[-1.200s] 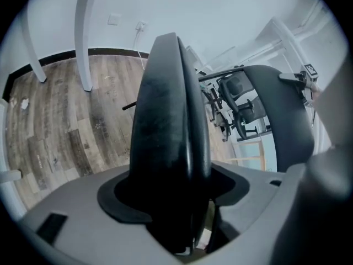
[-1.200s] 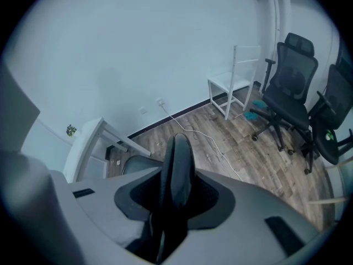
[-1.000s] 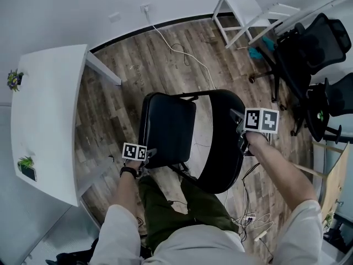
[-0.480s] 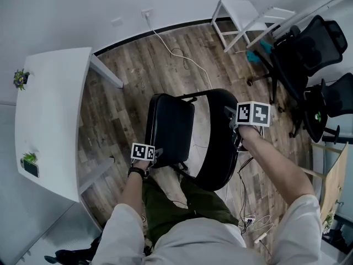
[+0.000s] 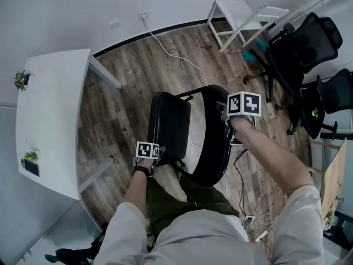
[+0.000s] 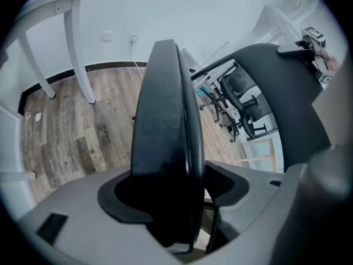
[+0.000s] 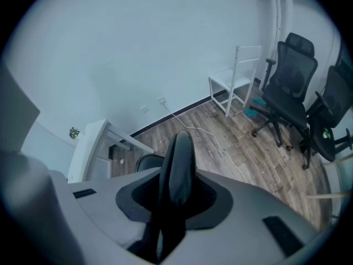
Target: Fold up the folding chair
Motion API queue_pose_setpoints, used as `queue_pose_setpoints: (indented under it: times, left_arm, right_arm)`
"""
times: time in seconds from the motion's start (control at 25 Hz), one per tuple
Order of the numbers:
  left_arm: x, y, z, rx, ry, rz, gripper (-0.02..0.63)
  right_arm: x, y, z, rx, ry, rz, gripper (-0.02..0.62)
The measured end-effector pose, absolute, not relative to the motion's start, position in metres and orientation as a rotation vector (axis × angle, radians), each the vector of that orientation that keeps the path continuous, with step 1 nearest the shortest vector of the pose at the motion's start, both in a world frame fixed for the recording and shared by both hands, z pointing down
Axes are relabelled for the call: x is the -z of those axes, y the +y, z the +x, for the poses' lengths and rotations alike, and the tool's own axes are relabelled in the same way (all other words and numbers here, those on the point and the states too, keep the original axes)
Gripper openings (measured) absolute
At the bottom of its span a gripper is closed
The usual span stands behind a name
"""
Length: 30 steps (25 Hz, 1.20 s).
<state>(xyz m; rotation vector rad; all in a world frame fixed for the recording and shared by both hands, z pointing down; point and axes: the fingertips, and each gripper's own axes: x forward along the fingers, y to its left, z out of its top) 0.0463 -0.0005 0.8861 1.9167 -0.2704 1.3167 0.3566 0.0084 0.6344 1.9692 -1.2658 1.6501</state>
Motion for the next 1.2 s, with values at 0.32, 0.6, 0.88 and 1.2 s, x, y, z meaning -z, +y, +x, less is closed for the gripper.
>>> queue_pose_setpoints:
  times: [0.32, 0.6, 0.88, 1.2]
  left_arm:
    - [-0.868, 0.014, 0.060, -1.296, -0.268, 1.927, 0.313]
    - [-0.859, 0.017, 0.065, -1.284, -0.275, 1.933, 0.313]
    - [-0.853, 0.022, 0.072, -1.284, -0.298, 1.947, 0.313]
    - [-0.839, 0.036, 0.086, -1.254, -0.267, 1.945, 0.327]
  right_arm:
    - [-0.621, -0.008, 0.334, -1.738, -1.314, 1.939, 0.094]
    - [-0.613, -0.024, 0.316, -1.676, -1.308, 1.956, 0.095]
    - [-0.609, -0.031, 0.310, -1.659, -1.278, 1.965, 0.096]
    - [-0.601, -0.041, 0.297, -1.661, -1.276, 1.964, 0.097]
